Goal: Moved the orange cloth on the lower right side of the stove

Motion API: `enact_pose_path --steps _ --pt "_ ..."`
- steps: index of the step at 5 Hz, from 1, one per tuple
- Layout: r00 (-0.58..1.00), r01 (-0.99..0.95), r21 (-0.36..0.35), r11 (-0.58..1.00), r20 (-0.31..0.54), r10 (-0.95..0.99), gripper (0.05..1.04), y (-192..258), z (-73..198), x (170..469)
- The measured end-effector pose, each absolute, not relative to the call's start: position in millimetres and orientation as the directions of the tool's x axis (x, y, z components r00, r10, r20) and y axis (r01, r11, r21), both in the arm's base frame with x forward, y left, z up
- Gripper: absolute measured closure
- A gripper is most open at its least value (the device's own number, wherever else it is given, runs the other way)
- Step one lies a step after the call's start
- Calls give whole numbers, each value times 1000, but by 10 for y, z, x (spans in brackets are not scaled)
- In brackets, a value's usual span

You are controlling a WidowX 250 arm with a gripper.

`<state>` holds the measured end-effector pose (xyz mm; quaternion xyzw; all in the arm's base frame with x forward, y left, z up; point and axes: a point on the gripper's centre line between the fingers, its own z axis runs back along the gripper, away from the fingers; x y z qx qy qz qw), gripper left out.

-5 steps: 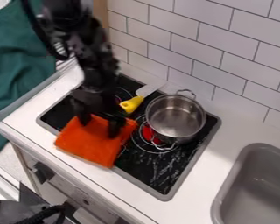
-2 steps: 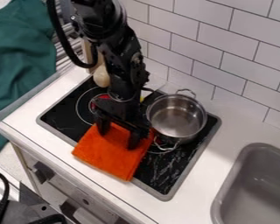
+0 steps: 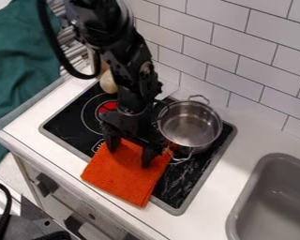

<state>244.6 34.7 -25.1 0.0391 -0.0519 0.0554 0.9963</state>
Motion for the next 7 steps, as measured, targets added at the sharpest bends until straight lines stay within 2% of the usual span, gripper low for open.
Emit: enact_pose_path --steps 1,3,4,7 --pt "980 -94 121 988 188 70 82 426 37 2513" --pt "977 -89 161 983 207 55 82 435 333 2471" --pt "977 -102 152 983 199 71 82 424 345 2462" --pt "980 -126 62 990 163 115 82 314 294 2565"
